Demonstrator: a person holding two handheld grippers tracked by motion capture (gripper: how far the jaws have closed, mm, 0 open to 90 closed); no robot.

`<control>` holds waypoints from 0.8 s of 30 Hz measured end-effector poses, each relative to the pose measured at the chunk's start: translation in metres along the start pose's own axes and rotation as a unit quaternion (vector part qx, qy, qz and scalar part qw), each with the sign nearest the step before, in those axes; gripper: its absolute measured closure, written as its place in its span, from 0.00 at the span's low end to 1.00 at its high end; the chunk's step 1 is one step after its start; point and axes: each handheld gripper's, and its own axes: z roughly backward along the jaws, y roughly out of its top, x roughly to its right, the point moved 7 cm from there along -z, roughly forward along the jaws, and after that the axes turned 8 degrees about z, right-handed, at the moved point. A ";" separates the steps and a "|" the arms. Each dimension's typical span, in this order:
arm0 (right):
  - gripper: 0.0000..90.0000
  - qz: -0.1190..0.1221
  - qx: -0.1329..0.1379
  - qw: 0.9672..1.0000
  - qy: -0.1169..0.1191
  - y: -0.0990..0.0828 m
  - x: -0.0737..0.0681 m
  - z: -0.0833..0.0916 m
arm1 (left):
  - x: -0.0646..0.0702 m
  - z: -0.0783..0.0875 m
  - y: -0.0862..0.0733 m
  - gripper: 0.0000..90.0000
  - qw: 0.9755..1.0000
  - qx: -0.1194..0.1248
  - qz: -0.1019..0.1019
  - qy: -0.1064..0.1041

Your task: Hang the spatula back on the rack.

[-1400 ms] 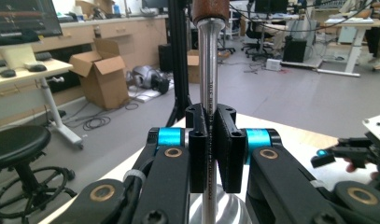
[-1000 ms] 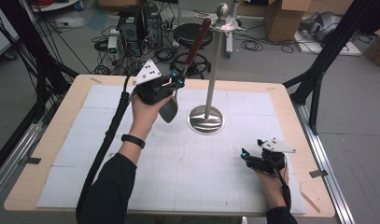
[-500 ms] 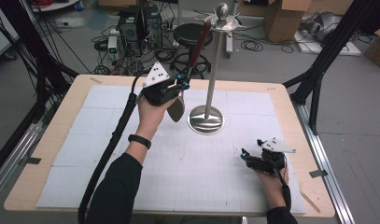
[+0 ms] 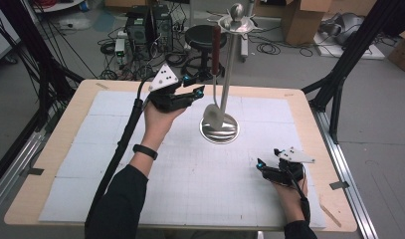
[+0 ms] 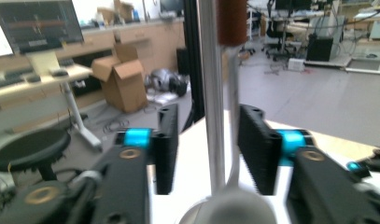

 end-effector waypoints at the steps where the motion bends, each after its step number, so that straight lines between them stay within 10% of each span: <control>1: 0.28 -0.001 -0.001 1.000 0.000 0.000 0.000 0.000 | 0.000 0.005 0.000 0.56 1.000 -0.003 -0.006 0.004; 6: 0.28 0.001 -0.001 1.000 -0.001 0.000 0.000 0.000 | -0.004 0.033 -0.010 0.40 0.999 -0.032 -0.036 0.022; 24: 0.26 -0.013 0.002 1.000 -0.001 0.000 0.003 0.000 | -0.058 0.172 -0.092 0.31 0.995 -0.076 0.003 0.066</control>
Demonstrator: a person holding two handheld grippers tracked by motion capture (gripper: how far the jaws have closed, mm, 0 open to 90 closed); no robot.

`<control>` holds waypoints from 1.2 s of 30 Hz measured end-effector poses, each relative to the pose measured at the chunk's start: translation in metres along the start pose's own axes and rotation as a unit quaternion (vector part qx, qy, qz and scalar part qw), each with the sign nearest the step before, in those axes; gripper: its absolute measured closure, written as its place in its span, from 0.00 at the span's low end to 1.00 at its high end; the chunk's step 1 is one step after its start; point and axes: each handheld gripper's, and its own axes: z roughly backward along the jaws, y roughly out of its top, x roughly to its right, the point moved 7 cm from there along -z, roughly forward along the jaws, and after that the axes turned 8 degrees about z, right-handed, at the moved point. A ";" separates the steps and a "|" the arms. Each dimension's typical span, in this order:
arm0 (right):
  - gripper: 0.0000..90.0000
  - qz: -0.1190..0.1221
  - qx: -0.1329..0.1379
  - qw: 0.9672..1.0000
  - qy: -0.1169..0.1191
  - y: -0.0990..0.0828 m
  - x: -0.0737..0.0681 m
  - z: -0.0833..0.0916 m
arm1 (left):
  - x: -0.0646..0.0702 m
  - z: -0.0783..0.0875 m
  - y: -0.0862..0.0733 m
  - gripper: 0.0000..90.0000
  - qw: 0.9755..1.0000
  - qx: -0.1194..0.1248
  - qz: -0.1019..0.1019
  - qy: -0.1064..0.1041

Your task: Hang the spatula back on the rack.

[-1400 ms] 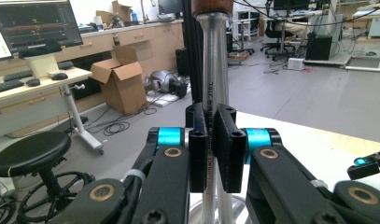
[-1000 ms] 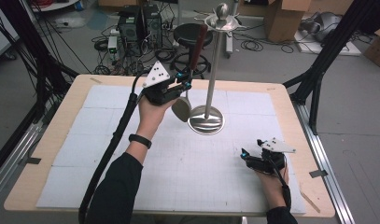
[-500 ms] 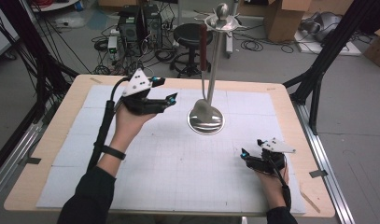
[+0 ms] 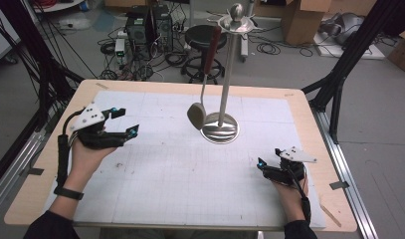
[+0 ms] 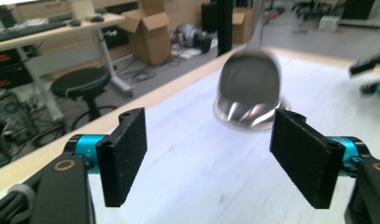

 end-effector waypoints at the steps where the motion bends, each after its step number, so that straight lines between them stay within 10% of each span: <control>1: 0.26 0.001 0.000 1.000 0.001 0.000 0.000 0.000 | -0.002 0.005 -0.006 0.30 1.000 -0.004 -0.003 0.003; 15: 0.26 -0.008 -0.004 1.000 0.004 0.000 0.001 -0.001 | -0.017 0.020 -0.074 0.26 0.999 -0.010 0.030 0.041; 36: 0.27 0.000 -0.017 1.000 0.007 -0.001 -0.001 -0.003 | -0.017 0.008 -0.110 0.26 0.996 -0.031 0.067 0.049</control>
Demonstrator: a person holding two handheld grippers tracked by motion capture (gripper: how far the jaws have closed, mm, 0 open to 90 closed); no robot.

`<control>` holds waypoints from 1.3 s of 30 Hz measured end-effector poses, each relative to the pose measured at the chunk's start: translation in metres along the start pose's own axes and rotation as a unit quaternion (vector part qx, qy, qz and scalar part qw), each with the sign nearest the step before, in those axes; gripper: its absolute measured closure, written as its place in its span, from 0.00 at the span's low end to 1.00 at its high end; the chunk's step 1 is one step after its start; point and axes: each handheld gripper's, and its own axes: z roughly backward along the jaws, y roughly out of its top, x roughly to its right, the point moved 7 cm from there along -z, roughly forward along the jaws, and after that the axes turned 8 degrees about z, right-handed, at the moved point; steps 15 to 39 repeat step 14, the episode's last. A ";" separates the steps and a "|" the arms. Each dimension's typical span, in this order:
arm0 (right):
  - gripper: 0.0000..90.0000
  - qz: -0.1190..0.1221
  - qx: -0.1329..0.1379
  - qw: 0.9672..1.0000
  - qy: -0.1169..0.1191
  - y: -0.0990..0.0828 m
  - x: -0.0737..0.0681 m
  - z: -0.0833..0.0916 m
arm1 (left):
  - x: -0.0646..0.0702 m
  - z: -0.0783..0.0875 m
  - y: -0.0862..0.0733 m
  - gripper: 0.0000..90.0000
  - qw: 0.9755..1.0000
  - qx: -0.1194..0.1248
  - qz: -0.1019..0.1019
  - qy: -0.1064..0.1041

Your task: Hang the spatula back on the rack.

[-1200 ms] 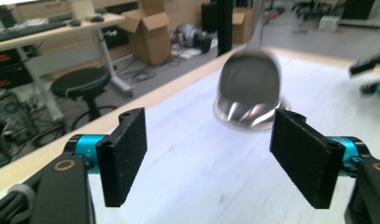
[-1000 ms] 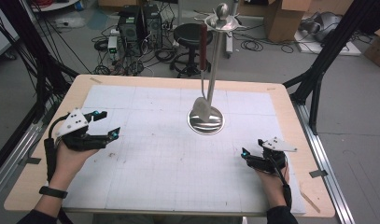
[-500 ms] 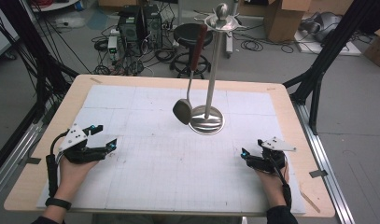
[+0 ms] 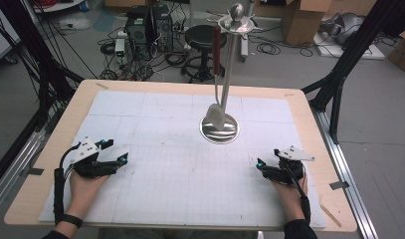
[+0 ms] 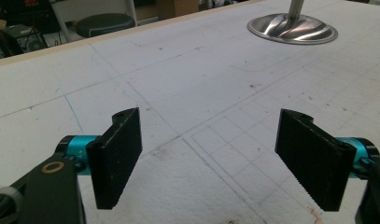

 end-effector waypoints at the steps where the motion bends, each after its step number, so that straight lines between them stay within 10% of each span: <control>1: 0.27 0.000 -0.001 1.000 0.000 0.000 0.000 0.000 | 0.000 0.000 0.000 0.26 1.000 0.000 0.000 -0.001; 39: 0.27 0.005 -0.005 1.000 0.001 0.000 -0.001 -0.001 | 0.001 -0.001 -0.001 0.25 1.000 -0.003 -0.004 -0.003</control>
